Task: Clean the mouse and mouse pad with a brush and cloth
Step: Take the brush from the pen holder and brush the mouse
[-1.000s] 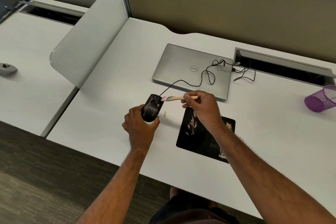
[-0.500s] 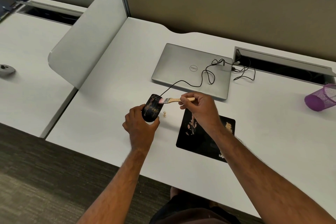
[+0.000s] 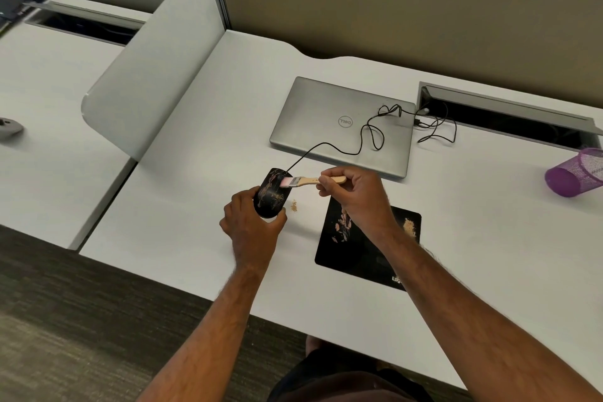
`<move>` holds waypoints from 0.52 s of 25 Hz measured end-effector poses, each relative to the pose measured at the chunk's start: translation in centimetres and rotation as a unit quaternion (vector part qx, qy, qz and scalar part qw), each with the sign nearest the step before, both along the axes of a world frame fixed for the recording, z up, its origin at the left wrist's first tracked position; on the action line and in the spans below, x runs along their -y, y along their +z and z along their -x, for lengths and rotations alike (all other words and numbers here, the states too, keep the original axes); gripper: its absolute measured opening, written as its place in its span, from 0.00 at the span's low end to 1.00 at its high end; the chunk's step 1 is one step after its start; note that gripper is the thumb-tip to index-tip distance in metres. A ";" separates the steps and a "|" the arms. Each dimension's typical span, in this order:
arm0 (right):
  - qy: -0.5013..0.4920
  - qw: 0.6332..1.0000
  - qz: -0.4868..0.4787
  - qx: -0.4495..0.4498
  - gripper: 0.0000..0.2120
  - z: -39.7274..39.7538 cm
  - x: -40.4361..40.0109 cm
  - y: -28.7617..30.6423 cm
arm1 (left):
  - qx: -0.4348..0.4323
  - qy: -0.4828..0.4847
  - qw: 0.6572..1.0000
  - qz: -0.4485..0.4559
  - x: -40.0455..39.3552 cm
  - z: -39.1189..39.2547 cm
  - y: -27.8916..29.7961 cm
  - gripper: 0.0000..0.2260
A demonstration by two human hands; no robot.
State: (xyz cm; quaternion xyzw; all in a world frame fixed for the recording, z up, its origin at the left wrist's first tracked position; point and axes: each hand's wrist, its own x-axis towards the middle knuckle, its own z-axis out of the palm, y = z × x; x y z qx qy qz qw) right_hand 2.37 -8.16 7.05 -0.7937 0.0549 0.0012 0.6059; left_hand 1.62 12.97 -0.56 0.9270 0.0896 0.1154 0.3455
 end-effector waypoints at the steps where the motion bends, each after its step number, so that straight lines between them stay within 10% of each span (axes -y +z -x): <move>1: 0.007 1.000 0.002 0.000 0.08 0.1 -0.2 0.0 | 0.000 -0.001 1.000 0.001 0.1 0.0 0.0 0.30; 13: 0.070 0.996 0.047 0.030 0.08 0.9 -1.0 0.5 | -0.007 0.001 1.000 -0.004 0.0 -0.3 -0.3 0.30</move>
